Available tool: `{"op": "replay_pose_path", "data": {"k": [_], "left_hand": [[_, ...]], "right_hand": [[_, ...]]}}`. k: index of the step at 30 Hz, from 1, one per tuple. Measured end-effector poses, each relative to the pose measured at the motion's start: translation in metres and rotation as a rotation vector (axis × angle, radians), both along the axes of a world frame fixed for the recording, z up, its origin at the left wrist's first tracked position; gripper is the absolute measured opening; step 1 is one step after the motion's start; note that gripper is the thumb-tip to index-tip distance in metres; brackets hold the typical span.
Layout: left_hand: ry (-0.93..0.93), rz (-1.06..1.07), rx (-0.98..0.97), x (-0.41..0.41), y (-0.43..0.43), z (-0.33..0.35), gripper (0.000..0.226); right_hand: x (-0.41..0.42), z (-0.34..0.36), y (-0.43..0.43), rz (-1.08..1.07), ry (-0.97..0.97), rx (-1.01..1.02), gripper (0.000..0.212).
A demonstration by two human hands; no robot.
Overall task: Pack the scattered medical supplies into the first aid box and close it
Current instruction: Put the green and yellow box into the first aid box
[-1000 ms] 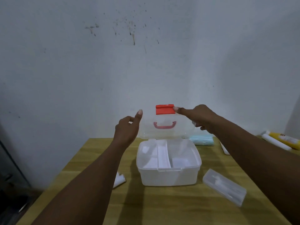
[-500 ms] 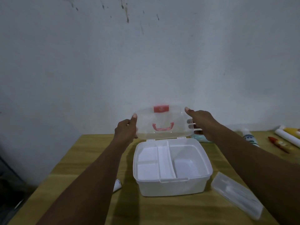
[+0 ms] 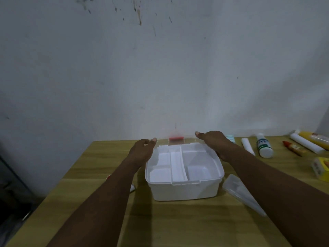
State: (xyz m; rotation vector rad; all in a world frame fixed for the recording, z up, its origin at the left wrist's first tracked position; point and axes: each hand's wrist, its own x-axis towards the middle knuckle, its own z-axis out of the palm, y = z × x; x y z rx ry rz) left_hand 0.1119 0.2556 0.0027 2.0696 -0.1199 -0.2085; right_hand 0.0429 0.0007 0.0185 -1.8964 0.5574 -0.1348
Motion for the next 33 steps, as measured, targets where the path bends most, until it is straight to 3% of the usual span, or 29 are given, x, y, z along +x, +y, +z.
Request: {"op": "replay_pose_path", "data": {"k": [3, 7, 13, 23, 29, 33], "left_hand": [[-0.096, -0.032, 0.109, -0.011, -0.003, 0.018, 0.068], [-0.279, -0.087, 0.222, -0.039, -0.025, 0.047, 0.059], [-0.44, -0.279, 0.138, -0.091, -0.124, 0.078, 0.039], [-0.352, -0.708, 0.134, -0.17, -0.318, 0.051, 0.031], [-0.317, -0.815, 0.277, -0.168, -0.384, 0.004, 0.031], [-0.303, -0.825, 0.313, -0.163, -0.396, -0.011, 0.033]], "right_hand": [[-0.016, 0.013, -0.001, 0.018, -0.044, -0.132, 0.059], [-0.05, 0.033, -0.009, 0.082, -0.043, -0.219, 0.042], [-0.126, 0.054, -0.07, 0.123, 0.053, -0.414, 0.03], [-0.227, 0.028, -0.234, -0.099, 0.292, -0.661, 0.038], [-0.235, -0.01, -0.288, -0.11, 0.372, -0.663, 0.054], [-0.236, -0.022, -0.297, -0.116, 0.287, -0.618, 0.059]]}}
